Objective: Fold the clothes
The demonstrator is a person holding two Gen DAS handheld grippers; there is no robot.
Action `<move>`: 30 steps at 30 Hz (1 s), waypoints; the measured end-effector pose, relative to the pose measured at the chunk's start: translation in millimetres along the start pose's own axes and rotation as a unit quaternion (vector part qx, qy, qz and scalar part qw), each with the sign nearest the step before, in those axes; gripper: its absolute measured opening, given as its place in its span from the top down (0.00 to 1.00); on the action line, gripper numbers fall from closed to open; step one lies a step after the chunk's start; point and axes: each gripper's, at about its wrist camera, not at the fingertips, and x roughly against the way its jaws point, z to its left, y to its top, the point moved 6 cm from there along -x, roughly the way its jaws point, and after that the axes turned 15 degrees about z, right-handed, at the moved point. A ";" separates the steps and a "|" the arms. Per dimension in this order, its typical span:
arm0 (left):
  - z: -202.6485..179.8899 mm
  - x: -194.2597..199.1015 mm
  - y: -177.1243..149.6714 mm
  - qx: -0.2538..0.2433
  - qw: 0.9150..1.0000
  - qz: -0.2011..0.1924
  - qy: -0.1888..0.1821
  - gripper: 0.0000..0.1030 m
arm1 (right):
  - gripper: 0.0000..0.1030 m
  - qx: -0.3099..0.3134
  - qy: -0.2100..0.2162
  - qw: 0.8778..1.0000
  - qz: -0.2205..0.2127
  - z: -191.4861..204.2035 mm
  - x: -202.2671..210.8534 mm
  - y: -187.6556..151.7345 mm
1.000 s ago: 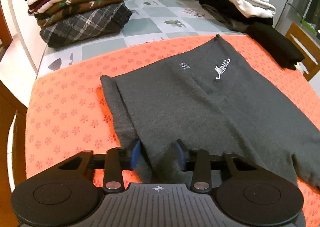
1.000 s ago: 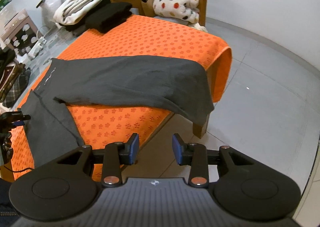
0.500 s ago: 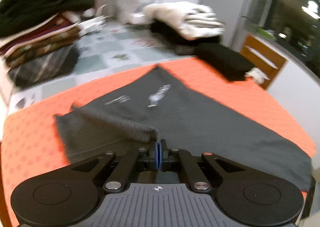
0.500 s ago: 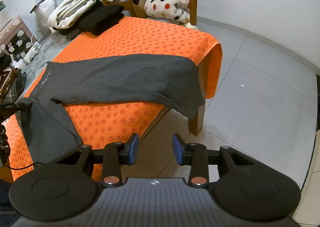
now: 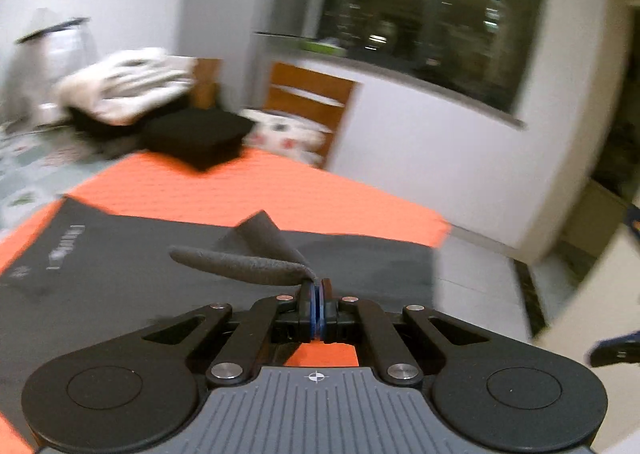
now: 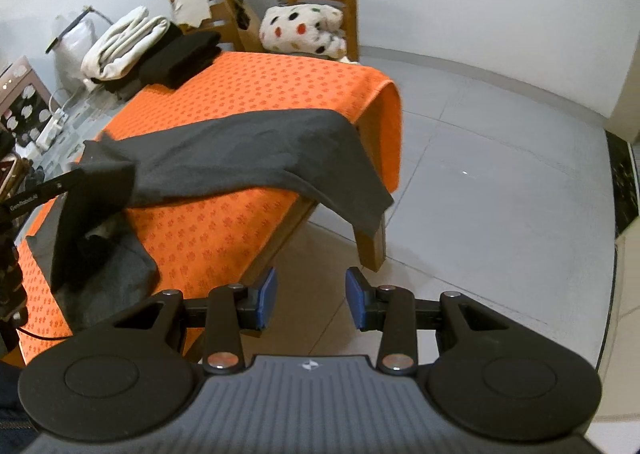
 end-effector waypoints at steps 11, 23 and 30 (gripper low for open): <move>-166.2 -1.7 -33.2 -0.139 0.977 0.040 -0.156 0.96 | 0.58 -0.091 -0.027 0.995 -0.027 -40.0 45.0 -112.0; -242.5 23.6 -123.1 -0.203 0.948 0.107 -0.222 0.67 | 0.55 -0.125 -0.041 0.991 -0.028 -54.8 73.3 -224.5; -190.5 40.1 -135.7 -0.131 0.976 0.108 -0.136 0.59 | 0.54 -0.067 -0.014 0.997 -0.024 -37.6 68.5 -229.4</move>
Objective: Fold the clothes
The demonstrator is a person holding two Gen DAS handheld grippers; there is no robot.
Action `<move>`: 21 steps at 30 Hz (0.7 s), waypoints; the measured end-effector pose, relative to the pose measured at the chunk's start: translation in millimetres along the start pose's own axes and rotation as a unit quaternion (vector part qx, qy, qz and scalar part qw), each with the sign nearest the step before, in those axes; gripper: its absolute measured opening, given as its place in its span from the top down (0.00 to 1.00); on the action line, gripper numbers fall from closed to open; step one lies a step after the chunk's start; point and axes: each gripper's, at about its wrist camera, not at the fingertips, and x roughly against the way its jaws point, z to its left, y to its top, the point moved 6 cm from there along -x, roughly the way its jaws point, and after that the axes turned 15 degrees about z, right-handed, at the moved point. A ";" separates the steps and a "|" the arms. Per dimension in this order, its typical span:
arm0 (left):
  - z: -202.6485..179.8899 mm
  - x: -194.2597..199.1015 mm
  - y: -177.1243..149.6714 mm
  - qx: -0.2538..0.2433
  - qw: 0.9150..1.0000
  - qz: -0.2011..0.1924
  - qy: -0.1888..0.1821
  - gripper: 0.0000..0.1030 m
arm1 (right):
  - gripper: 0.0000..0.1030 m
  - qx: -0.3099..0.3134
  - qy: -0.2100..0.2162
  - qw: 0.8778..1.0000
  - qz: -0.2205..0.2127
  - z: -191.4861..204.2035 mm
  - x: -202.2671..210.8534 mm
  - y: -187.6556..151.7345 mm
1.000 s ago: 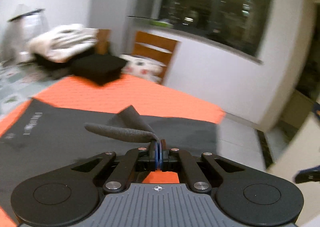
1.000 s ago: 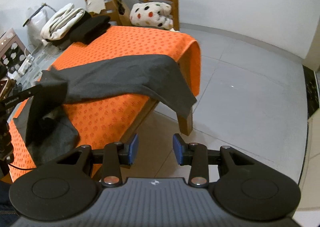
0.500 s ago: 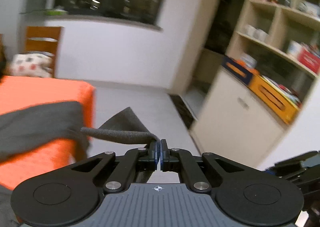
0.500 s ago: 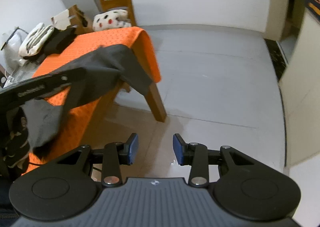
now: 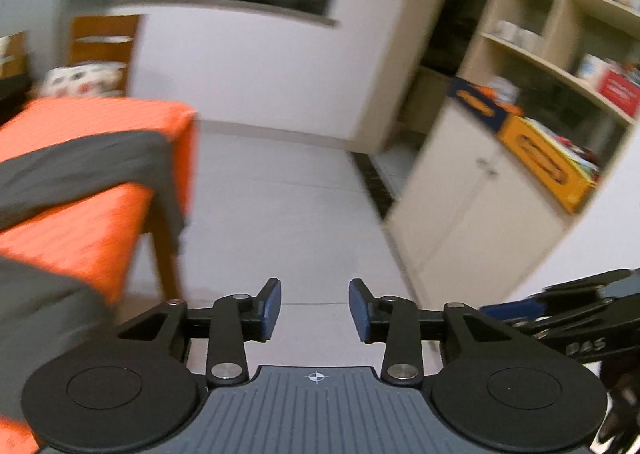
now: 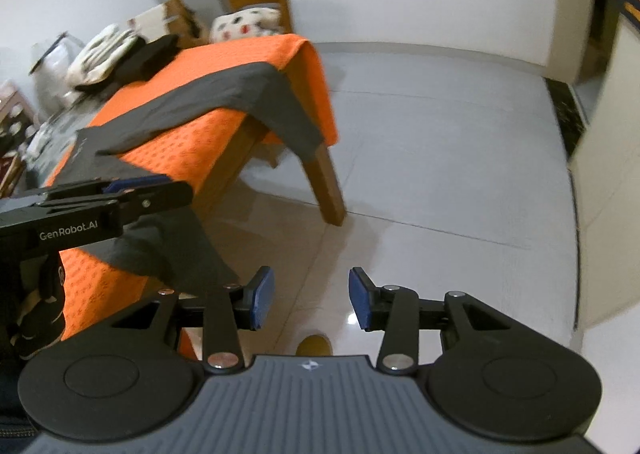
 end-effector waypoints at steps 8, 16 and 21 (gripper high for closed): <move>83.5 6.2 8.1 0.091 0.991 -0.015 0.100 0.45 | 0.51 0.080 0.039 0.996 -0.011 25.2 -16.1 77.6; 168.6 -1.0 64.5 0.202 0.966 -0.057 0.151 0.39 | 0.49 0.162 0.059 0.985 0.000 53.0 -52.8 205.8; 212.7 -10.1 112.1 0.248 0.951 -0.070 0.167 0.34 | 0.47 0.173 0.069 0.982 0.012 70.2 -77.3 295.3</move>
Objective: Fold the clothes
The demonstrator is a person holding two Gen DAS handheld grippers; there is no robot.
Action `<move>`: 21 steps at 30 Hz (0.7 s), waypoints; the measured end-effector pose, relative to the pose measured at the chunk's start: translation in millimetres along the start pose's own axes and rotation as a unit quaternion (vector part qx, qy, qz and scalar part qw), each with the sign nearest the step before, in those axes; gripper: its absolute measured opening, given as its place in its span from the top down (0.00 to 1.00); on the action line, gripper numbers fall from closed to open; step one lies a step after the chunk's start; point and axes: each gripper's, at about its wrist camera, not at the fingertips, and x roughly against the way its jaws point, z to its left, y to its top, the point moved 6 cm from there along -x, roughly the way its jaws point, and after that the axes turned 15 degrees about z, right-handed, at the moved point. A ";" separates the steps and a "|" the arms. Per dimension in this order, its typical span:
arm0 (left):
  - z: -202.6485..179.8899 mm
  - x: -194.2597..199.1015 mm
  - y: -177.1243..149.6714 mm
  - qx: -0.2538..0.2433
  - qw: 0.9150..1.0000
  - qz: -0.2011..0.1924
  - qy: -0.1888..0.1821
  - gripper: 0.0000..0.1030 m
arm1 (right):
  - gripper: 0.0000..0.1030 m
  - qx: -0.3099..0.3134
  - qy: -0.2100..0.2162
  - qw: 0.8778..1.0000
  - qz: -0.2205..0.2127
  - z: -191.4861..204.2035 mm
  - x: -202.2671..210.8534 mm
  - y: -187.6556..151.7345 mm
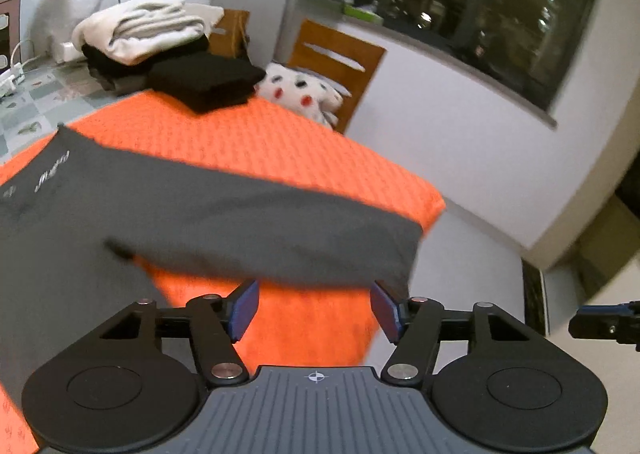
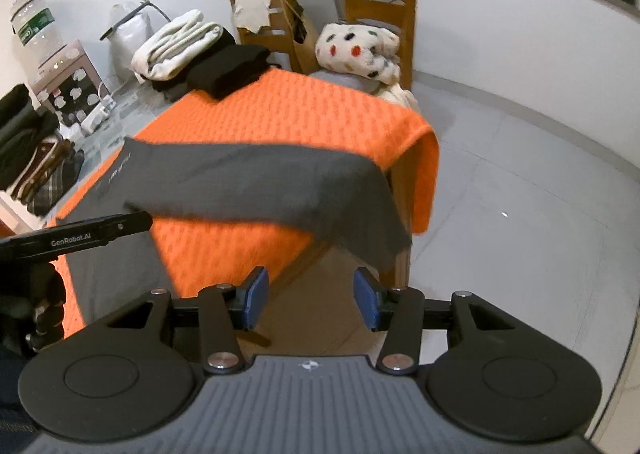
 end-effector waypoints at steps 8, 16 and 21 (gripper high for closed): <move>-3.2 -52.0 53.8 0.048 0.997 0.007 0.052 0.34 | 0.46 0.072 0.033 0.996 0.032 -32.2 -56.9 119.4; -36.2 -94.6 95.0 0.166 0.974 -0.013 0.155 0.34 | 0.46 0.212 0.099 0.971 0.052 -82.3 -105.4 242.7; -83.1 -109.7 126.9 0.264 0.941 -0.035 0.211 0.34 | 0.45 0.304 0.141 0.940 0.068 -130.2 -107.3 320.3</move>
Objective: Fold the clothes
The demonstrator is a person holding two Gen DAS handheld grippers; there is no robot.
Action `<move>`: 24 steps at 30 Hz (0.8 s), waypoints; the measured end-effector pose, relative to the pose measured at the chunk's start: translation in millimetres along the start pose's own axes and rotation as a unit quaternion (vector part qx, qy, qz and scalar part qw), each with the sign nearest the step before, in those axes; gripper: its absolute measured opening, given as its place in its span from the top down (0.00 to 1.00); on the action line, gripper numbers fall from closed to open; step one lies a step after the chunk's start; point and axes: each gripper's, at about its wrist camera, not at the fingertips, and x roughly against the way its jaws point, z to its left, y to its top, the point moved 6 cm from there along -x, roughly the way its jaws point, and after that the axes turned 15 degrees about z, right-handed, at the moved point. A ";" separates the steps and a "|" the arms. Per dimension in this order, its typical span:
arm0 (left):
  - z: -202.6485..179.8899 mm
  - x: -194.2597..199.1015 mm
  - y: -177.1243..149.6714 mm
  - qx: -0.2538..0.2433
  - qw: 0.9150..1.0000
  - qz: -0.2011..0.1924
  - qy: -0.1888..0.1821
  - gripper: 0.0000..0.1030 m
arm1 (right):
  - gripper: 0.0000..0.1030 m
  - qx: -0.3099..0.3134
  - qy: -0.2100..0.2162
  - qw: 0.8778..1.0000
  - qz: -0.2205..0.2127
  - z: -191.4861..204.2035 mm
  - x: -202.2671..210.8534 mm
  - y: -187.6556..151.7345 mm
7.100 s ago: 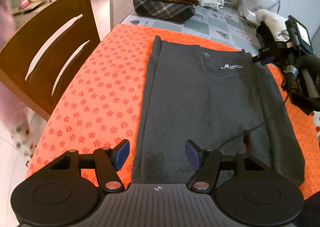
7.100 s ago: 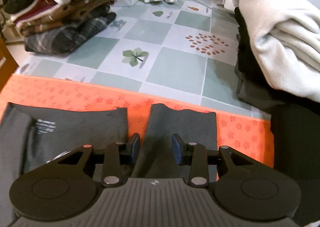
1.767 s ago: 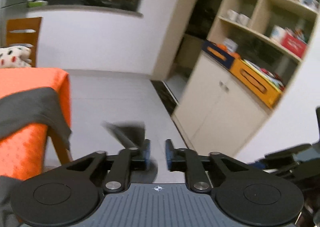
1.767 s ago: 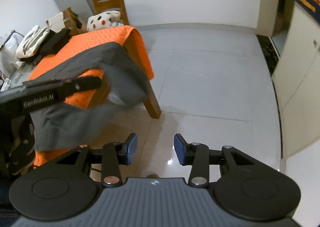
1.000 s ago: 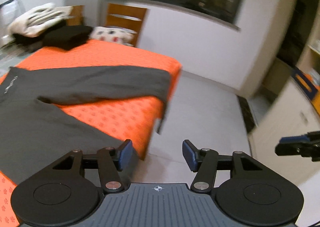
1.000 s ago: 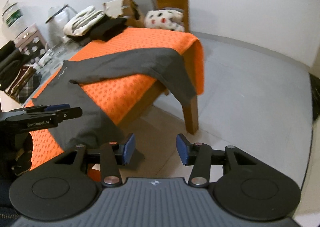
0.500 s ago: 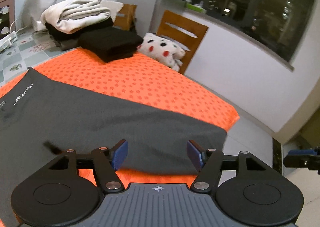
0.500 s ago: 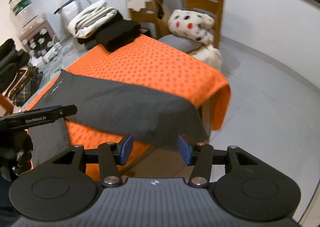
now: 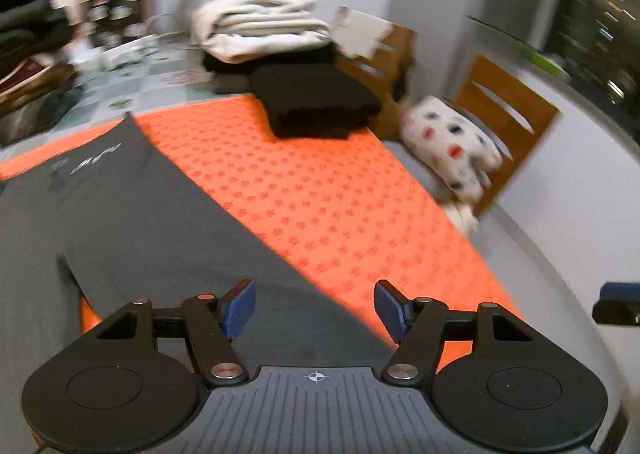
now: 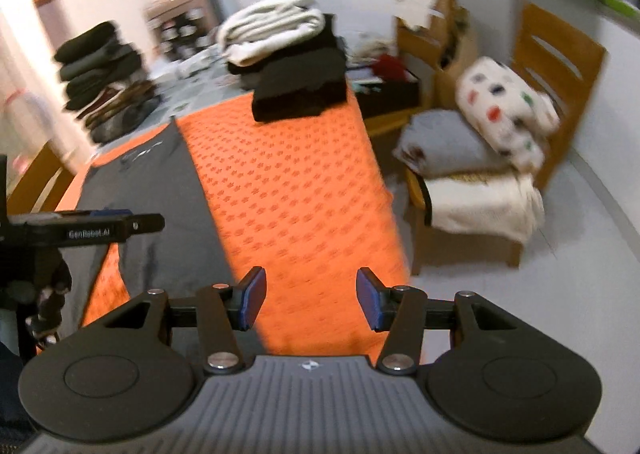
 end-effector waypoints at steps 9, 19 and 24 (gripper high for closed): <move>-84.1 -6.3 12.7 0.074 0.996 -0.013 0.050 0.34 | 0.44 0.081 0.058 0.995 0.018 -106.1 12.9 56.8; -111.2 -57.1 65.7 0.174 0.980 -0.039 0.087 0.34 | 0.44 0.186 0.072 0.979 0.049 -148.6 -18.3 165.3; -112.9 -61.5 91.9 0.218 0.968 -0.053 0.116 0.34 | 0.43 0.226 0.099 0.967 0.060 -156.2 -38.2 223.2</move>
